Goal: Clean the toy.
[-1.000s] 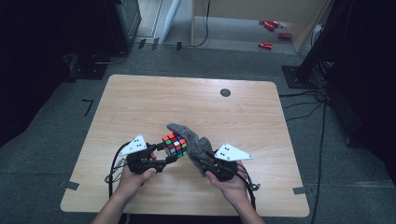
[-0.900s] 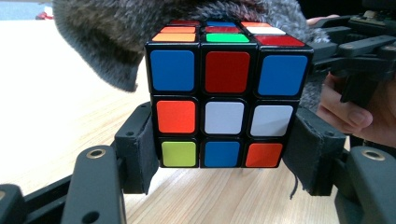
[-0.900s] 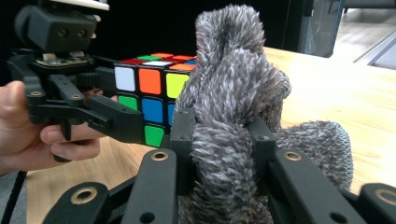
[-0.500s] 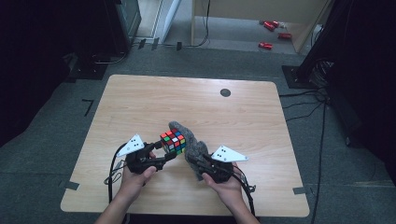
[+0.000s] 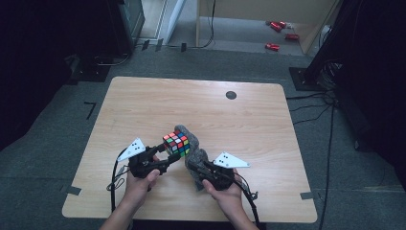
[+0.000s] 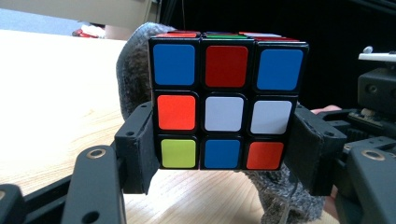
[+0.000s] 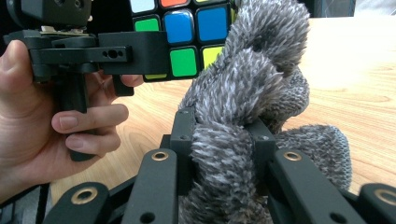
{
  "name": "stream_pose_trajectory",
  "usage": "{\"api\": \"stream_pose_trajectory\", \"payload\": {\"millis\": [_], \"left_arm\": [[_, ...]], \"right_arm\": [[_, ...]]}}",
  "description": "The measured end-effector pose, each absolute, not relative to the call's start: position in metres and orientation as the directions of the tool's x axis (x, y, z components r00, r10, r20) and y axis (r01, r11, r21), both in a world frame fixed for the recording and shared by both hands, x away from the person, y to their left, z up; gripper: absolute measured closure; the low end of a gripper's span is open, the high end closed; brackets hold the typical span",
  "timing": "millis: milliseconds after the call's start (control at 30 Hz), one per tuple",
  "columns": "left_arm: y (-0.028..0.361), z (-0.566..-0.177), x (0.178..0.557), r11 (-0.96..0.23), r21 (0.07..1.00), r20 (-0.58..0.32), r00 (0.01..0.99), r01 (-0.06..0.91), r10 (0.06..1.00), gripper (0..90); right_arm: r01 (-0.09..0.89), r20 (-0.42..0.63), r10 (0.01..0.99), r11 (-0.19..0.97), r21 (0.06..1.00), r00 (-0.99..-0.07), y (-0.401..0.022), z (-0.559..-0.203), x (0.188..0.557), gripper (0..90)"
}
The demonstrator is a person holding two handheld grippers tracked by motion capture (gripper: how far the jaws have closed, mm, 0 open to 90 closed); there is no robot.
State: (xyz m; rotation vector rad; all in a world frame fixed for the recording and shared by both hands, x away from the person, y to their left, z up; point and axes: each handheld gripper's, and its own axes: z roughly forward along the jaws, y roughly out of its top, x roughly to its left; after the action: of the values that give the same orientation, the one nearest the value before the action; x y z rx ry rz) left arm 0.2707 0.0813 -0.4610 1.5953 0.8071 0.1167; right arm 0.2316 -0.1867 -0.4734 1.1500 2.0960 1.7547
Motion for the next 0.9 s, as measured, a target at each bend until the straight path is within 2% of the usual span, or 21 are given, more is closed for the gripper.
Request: {"api": "stream_pose_trajectory", "payload": {"millis": [267,467,900], "left_arm": [[0.082,-0.46,0.271,0.058,0.898,-0.394,0.74,0.436,0.546,35.3],[0.081,-0.461,0.27,0.073,0.892,-0.416,0.749,0.445,0.516,35.3],[0.07,-0.462,0.266,0.047,0.894,-0.408,0.768,0.445,0.494,35.3]], "right_arm": [[0.424,0.321,0.654,0.0,0.906,-0.685,-0.183,-0.475,0.23,71.7],[0.377,0.248,0.665,0.056,0.924,-0.705,-0.175,-0.476,0.227,71.6],[0.337,0.187,0.642,0.117,0.934,-0.744,-0.16,-0.479,0.219,71.6]]}}
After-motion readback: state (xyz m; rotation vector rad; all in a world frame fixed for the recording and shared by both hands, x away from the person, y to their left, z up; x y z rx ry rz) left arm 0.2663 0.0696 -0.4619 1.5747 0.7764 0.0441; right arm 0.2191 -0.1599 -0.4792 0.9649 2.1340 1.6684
